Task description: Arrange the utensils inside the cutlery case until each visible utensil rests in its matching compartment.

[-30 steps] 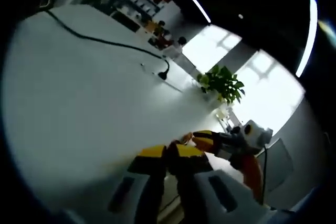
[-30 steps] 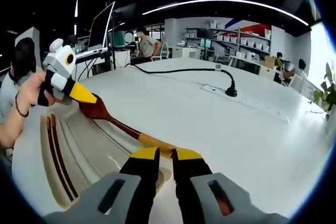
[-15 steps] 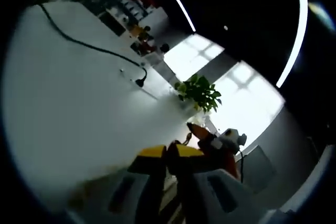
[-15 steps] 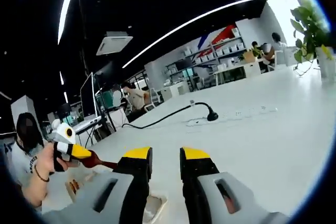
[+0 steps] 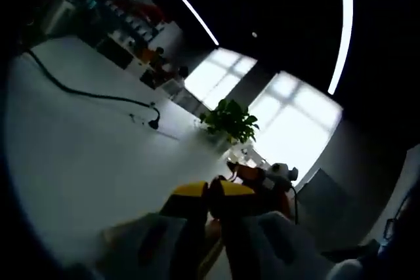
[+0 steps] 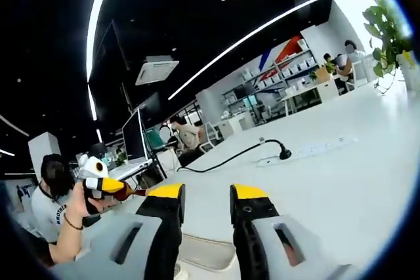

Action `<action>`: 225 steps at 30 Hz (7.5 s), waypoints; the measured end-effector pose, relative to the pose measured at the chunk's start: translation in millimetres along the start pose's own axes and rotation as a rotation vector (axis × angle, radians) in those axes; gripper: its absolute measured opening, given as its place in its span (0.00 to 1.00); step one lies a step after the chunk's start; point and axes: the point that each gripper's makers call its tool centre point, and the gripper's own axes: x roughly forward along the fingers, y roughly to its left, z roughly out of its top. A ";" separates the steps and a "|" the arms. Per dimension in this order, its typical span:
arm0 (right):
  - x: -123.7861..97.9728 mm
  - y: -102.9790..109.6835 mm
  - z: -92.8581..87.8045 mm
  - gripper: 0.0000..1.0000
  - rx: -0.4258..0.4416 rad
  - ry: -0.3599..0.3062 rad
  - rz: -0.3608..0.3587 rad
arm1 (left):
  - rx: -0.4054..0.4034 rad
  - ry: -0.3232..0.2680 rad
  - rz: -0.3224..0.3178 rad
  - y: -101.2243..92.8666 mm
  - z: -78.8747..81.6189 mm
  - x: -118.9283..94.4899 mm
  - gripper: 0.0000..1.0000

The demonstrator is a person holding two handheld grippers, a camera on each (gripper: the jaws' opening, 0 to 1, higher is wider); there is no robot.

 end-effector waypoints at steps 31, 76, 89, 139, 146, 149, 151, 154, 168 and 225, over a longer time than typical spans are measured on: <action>-12.0 60.0 -27.1 0.10 -0.044 0.093 0.197 | 0.114 0.090 0.002 -11.5 -11.9 -18.1 0.06; -5.0 63.3 -120.3 0.09 -0.147 0.454 0.180 | 0.295 0.459 0.162 34.2 -86.0 -64.3 0.05; -5.2 57.0 -122.5 0.08 -0.200 0.472 0.153 | 0.348 0.551 0.212 48.0 -99.3 -67.7 0.05; -15.4 54.7 -126.1 0.06 -0.287 0.521 0.127 | 0.593 0.514 0.239 54.4 -86.4 -67.6 0.06; -15.6 55.0 -126.1 0.06 -0.285 0.524 0.125 | 0.601 0.525 0.265 59.8 -85.8 -68.8 0.05; -15.9 55.0 -126.3 0.06 -0.287 0.527 0.125 | 0.599 0.498 0.260 57.3 -80.4 -67.7 0.06; -15.6 55.1 -126.4 0.06 -0.289 0.526 0.127 | 0.578 0.454 0.244 52.4 -74.8 -65.4 0.06; -14.1 55.2 -123.4 0.08 -0.287 0.513 0.131 | 0.547 0.385 0.267 53.8 -62.5 -64.2 0.07; -14.5 10.6 -80.0 0.10 -0.292 0.359 -0.044 | 0.520 0.182 0.327 56.1 -29.6 -55.8 0.11; -6.7 -38.5 -113.6 0.03 -0.157 0.460 -0.273 | 0.070 0.260 0.361 105.1 -63.5 -34.0 0.17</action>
